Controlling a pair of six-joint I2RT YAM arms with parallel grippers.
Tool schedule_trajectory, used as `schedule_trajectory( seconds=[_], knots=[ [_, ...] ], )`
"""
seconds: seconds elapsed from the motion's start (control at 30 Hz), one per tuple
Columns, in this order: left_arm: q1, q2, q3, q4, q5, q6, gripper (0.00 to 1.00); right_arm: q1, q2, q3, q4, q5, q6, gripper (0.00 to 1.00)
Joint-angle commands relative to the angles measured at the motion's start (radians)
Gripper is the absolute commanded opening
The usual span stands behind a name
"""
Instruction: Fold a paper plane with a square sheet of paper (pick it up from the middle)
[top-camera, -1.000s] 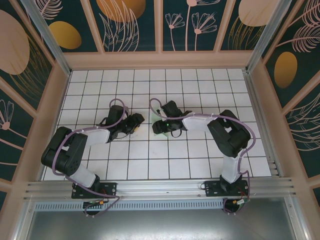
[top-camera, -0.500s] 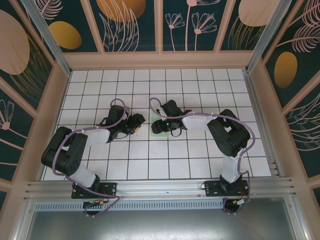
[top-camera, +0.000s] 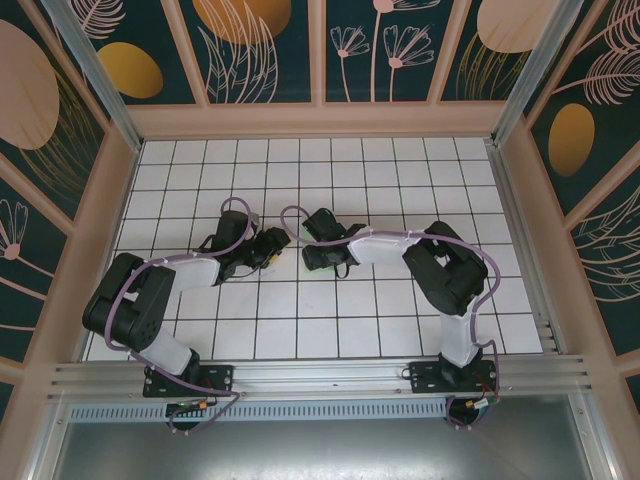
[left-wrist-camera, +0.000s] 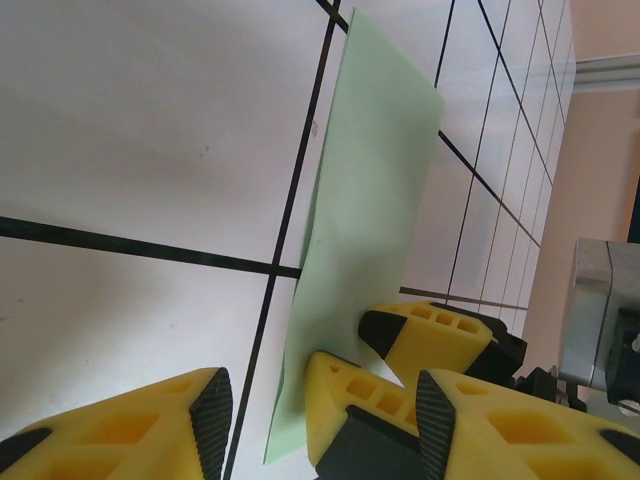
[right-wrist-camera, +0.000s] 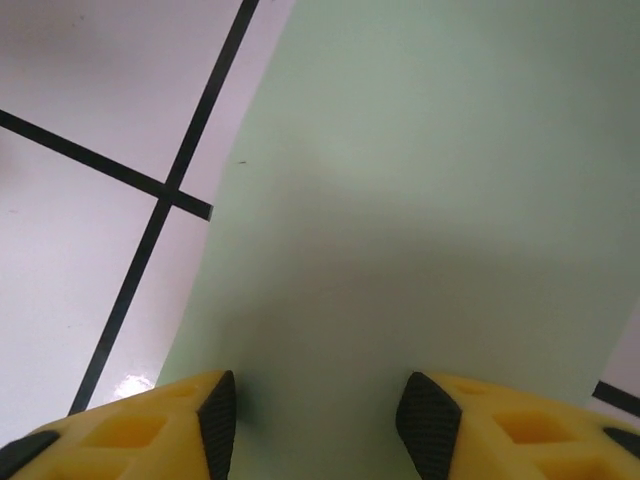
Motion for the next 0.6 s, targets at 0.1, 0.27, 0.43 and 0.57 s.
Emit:
schedule_trajectory(
  seconds=[0.1,0.27,0.43,0.57],
  knots=[
    [0.004,0.006,0.009,0.002,-0.006,0.024,0.54,-0.041,0.120,-0.105,-0.164,0.075,0.000,0.45],
    [0.004,0.003,0.008,0.003,0.000,0.029,0.55,-0.079,0.050,-0.156,-0.085,-0.124,0.000,0.45],
    [0.004,0.005,0.008,0.006,0.006,0.033,0.55,-0.121,0.021,-0.177,-0.065,-0.192,0.001,0.47],
    [0.004,0.006,0.006,0.009,0.010,0.035,0.55,-0.134,0.021,-0.179,-0.066,-0.200,-0.007,0.48]
  ],
)
